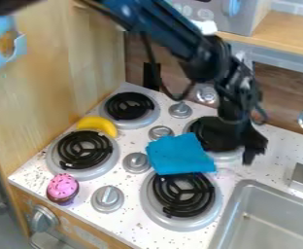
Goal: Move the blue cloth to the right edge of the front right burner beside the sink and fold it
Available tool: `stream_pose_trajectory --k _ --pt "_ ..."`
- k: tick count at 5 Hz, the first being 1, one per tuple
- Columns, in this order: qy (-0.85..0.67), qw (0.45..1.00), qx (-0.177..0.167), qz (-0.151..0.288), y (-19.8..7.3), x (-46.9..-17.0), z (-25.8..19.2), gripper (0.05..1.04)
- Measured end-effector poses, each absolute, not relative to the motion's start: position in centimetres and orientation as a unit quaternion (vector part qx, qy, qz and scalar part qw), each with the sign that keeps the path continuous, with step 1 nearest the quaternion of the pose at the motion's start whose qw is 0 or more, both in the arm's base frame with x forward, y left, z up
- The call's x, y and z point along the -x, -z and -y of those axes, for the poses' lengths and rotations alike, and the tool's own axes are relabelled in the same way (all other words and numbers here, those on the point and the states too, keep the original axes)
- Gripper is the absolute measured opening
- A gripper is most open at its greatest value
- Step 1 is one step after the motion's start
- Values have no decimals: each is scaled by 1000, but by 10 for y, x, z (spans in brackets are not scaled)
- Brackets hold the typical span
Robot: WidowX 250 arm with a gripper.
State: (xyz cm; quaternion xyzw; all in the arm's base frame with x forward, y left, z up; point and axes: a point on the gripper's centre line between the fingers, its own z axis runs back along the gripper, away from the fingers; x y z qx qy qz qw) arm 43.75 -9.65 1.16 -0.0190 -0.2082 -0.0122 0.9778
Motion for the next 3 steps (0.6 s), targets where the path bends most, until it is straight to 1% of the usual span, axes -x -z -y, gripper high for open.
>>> stream_pose_trajectory --k 1,2,3 --pt "-17 971 26 239 -26 -436 74 1000" --pt "-51 964 23 259 -29 -439 49 1000" --pt "-85 958 11 275 -30 -446 16 1000"
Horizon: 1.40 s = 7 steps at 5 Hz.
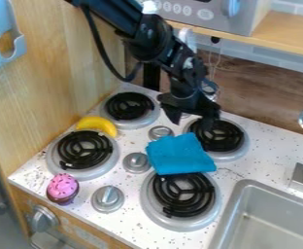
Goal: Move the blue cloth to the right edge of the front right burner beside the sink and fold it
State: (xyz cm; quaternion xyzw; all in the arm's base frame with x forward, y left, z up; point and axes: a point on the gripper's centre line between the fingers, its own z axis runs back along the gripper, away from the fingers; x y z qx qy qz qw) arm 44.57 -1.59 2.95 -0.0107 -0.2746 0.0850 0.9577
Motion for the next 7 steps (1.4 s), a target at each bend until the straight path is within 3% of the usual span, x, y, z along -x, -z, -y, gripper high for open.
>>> stream_pose_trajectory --k 1,4,6,7 --pt "-101 964 -16 247 4 -441 -6 1000" --pt "-105 975 -33 192 37 -431 -27 1000" --pt "-108 976 -23 187 51 -439 -20 1000" --pt "-96 977 -9 192 49 -442 4 1000"
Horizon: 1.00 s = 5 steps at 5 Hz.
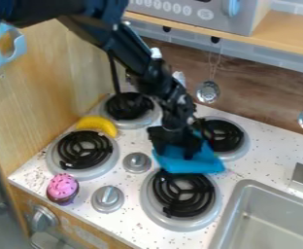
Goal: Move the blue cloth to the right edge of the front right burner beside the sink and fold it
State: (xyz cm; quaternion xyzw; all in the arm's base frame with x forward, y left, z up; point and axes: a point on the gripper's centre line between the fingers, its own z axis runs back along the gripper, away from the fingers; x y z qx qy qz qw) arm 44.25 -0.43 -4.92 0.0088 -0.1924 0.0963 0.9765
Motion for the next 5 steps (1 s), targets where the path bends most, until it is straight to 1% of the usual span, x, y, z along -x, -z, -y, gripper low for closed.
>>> stream_pose_trajectory --k 1,3,4,5 --pt "-78 978 4 195 49 -443 29 1000" --pt "-39 978 14 203 46 -442 71 1000" --pt "-14 978 15 208 46 -440 87 1000" --pt "-11 979 15 201 47 -435 91 1000"
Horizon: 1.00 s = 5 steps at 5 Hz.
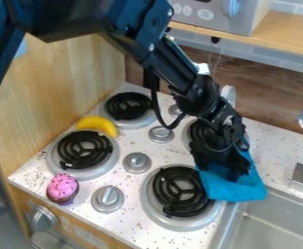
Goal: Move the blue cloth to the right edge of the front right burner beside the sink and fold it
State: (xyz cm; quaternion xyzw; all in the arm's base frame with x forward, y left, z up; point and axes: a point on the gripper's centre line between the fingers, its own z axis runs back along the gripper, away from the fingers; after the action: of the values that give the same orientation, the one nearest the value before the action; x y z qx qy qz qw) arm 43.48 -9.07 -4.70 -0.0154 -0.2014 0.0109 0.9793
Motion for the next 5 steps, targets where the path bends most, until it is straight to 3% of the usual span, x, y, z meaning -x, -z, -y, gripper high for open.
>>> stream_pose_trajectory --k 1,2,5 --pt "1 983 5 185 43 -420 89 1001" --pt "23 992 -21 125 43 -392 85 1000" --pt "18 993 -53 99 7 -327 61 1000"
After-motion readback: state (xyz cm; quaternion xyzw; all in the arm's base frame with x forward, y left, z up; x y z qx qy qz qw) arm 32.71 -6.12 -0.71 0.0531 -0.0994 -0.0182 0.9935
